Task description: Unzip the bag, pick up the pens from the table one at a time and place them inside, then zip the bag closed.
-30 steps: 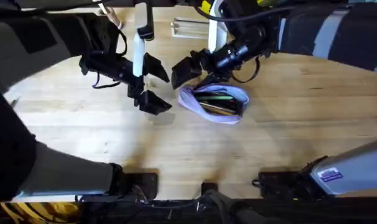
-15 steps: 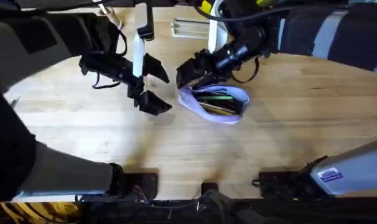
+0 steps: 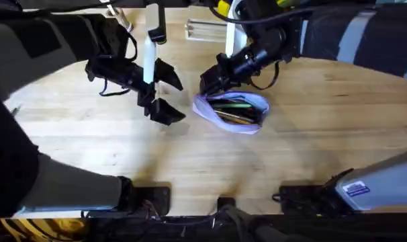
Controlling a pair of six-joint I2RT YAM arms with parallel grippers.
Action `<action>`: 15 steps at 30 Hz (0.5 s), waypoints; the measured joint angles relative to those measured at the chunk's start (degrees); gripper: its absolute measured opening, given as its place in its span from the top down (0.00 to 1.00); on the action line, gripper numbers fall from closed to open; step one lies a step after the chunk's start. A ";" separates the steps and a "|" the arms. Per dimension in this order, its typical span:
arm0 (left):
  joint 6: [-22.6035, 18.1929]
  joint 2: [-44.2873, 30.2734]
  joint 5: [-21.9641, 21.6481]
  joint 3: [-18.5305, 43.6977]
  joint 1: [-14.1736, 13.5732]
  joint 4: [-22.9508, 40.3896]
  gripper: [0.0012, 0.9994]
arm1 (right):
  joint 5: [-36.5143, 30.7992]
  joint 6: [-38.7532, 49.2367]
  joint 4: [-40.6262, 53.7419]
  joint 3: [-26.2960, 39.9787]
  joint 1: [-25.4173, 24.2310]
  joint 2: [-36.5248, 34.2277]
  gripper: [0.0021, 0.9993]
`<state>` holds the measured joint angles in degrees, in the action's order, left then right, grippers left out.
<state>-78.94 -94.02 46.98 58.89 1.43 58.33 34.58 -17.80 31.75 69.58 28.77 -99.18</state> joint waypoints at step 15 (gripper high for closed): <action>-0.02 0.00 0.01 0.00 0.00 -0.88 0.01 | 1.05 2.40 -0.02 0.00 0.00 2.81 0.97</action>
<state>-78.95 -94.02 46.99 58.89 1.43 57.45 35.63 -15.40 31.73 69.58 28.77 -96.37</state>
